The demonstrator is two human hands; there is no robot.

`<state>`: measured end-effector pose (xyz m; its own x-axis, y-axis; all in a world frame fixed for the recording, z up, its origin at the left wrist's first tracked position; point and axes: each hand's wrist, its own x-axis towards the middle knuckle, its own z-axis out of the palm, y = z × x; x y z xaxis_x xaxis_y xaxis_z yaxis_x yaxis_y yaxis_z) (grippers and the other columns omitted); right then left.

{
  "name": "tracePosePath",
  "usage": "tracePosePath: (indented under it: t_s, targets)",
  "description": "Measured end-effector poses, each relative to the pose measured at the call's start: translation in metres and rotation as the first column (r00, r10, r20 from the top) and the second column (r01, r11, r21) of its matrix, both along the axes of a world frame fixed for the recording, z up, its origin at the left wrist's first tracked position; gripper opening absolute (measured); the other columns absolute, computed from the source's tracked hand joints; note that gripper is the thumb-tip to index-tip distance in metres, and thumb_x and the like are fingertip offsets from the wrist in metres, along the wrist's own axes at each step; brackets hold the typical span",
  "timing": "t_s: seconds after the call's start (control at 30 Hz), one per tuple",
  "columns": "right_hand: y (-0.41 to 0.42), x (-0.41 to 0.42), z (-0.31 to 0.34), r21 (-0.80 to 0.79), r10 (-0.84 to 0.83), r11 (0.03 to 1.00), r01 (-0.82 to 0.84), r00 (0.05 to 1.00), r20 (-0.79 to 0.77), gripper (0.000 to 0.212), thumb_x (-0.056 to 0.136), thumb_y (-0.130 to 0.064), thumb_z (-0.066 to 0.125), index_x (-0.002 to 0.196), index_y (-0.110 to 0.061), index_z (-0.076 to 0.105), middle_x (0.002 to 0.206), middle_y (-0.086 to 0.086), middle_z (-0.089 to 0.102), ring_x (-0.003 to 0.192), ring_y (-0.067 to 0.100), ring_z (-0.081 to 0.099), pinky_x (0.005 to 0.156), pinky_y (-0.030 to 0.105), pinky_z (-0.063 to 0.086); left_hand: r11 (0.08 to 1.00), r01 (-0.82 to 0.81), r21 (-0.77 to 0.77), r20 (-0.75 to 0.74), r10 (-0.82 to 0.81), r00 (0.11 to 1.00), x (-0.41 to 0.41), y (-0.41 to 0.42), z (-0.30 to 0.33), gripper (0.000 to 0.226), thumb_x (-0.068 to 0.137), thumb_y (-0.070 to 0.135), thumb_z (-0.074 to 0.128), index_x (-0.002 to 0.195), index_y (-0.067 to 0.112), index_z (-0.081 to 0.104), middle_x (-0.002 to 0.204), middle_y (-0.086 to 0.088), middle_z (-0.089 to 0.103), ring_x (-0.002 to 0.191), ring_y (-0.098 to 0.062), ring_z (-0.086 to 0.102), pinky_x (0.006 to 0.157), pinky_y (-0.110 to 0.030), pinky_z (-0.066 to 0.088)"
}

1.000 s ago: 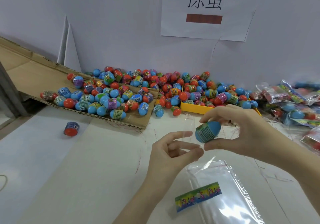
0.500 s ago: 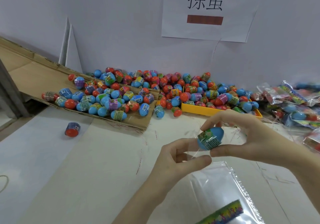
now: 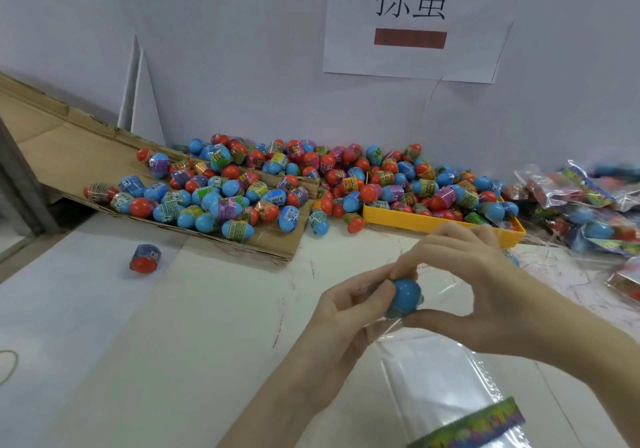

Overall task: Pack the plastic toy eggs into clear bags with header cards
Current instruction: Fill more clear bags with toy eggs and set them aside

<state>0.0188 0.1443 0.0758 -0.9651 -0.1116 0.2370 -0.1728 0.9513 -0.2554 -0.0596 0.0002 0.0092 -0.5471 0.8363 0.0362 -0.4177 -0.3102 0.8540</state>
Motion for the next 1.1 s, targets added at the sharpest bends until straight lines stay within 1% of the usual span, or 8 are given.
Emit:
tracePosePath:
  t_s: [0.23, 0.4, 0.57, 0.63, 0.73, 0.83, 0.93, 1.1]
  targets:
    - [-0.002, 0.003, -0.008, -0.007, 0.045, 0.999, -0.045, 0.999, 0.007, 0.025, 0.071, -0.035, 0.076, 0.093, -0.033, 0.065, 0.085, -0.021, 0.053, 0.097, -0.017, 0.027, 0.078, 0.012, 0.02, 0.999, -0.036, -0.033, 0.057, 0.038, 0.998, -0.002, 0.001, -0.001, 0.045, 0.069, 0.039, 0.056, 0.107, 0.017, 0.068, 0.107, -0.003, 0.071, 0.1, -0.013, 0.067, 0.08, -0.022, 0.054]
    - [-0.002, 0.002, -0.011, -0.057, 0.027, 0.998, -0.024, 0.999, 0.041, 0.031, 0.073, -0.037, 0.072, 0.087, -0.053, 0.051, 0.087, -0.028, 0.055, 0.101, -0.015, 0.028, 0.081, 0.007, 0.017, 0.997, 0.007, -0.072, 0.039, -0.005, 0.999, -0.003, 0.0, 0.0, 0.041, 0.067, 0.037, 0.077, 0.106, 0.031, 0.067, 0.111, 0.006, 0.069, 0.105, -0.01, 0.064, 0.087, -0.026, 0.05]
    - [0.0, 0.005, -0.013, -0.227, -0.055, 0.973, 0.048, 0.998, -0.025, 0.022, 0.063, -0.05, 0.064, 0.083, -0.05, 0.055, 0.105, -0.031, 0.05, 0.097, -0.008, 0.037, 0.077, 0.012, 0.022, 0.986, 0.01, -0.168, 0.0, -0.01, 1.0, -0.005, -0.003, -0.006, 0.084, 0.044, 0.028, 0.081, 0.122, 0.033, 0.052, 0.128, 0.006, 0.056, 0.119, -0.015, 0.054, 0.1, -0.033, 0.044]
    - [0.001, 0.007, -0.013, -0.25, -0.075, 0.967, 0.055, 0.994, -0.073, 0.025, 0.062, -0.055, 0.057, 0.086, -0.048, 0.055, 0.108, -0.031, 0.049, 0.097, -0.01, 0.038, 0.079, 0.017, 0.025, 0.969, 0.053, -0.241, -0.098, -0.078, 0.992, -0.002, -0.002, -0.007, 0.071, 0.049, 0.033, 0.08, 0.117, 0.029, 0.06, 0.117, 0.009, 0.063, 0.114, -0.012, 0.057, 0.102, -0.033, 0.042]
    - [0.002, 0.009, -0.013, -0.227, -0.087, 0.972, 0.061, 0.99, -0.107, 0.024, 0.065, -0.053, 0.053, 0.088, -0.047, 0.055, 0.108, -0.031, 0.05, 0.098, -0.008, 0.039, 0.08, 0.022, 0.025, 0.96, 0.06, -0.272, -0.215, -0.121, 0.969, 0.001, 0.0, -0.005, 0.025, 0.066, 0.034, 0.078, 0.09, 0.03, 0.074, 0.089, 0.011, 0.071, 0.095, -0.01, 0.066, 0.082, -0.02, 0.052]
    - [0.002, 0.009, -0.012, -0.212, -0.074, 0.975, 0.06, 0.996, -0.059, 0.015, 0.072, -0.048, 0.054, 0.087, -0.048, 0.057, 0.104, -0.032, 0.052, 0.102, -0.008, 0.035, 0.084, 0.024, 0.024, 0.965, 0.017, -0.263, -0.232, -0.08, 0.969, 0.002, 0.001, -0.002, 0.031, 0.065, 0.038, 0.074, 0.093, 0.025, 0.069, 0.081, 0.011, 0.071, 0.085, -0.009, 0.069, 0.068, -0.016, 0.051]
    - [0.003, 0.008, -0.015, -0.189, -0.064, 0.98, 0.06, 0.998, -0.015, 0.017, 0.08, -0.041, 0.051, 0.091, -0.044, 0.063, 0.094, -0.028, 0.056, 0.106, -0.002, 0.035, 0.089, 0.033, 0.026, 0.963, 0.009, -0.268, -0.255, -0.08, 0.964, 0.004, 0.002, -0.001, 0.037, 0.065, 0.04, 0.072, 0.097, 0.022, 0.067, 0.081, 0.01, 0.071, 0.083, -0.008, 0.068, 0.068, -0.017, 0.051]
    - [0.0, 0.003, -0.023, -0.241, -0.027, 0.97, 0.03, 1.0, 0.013, 0.037, 0.087, -0.024, 0.06, 0.103, -0.056, 0.049, 0.092, -0.032, 0.058, 0.107, -0.008, 0.035, 0.088, 0.028, 0.021, 0.952, -0.027, -0.303, -0.237, -0.048, 0.97, 0.003, 0.004, -0.006, 0.034, 0.058, 0.045, 0.072, 0.087, 0.028, 0.071, 0.085, 0.009, 0.072, 0.088, -0.011, 0.068, 0.071, -0.016, 0.051]
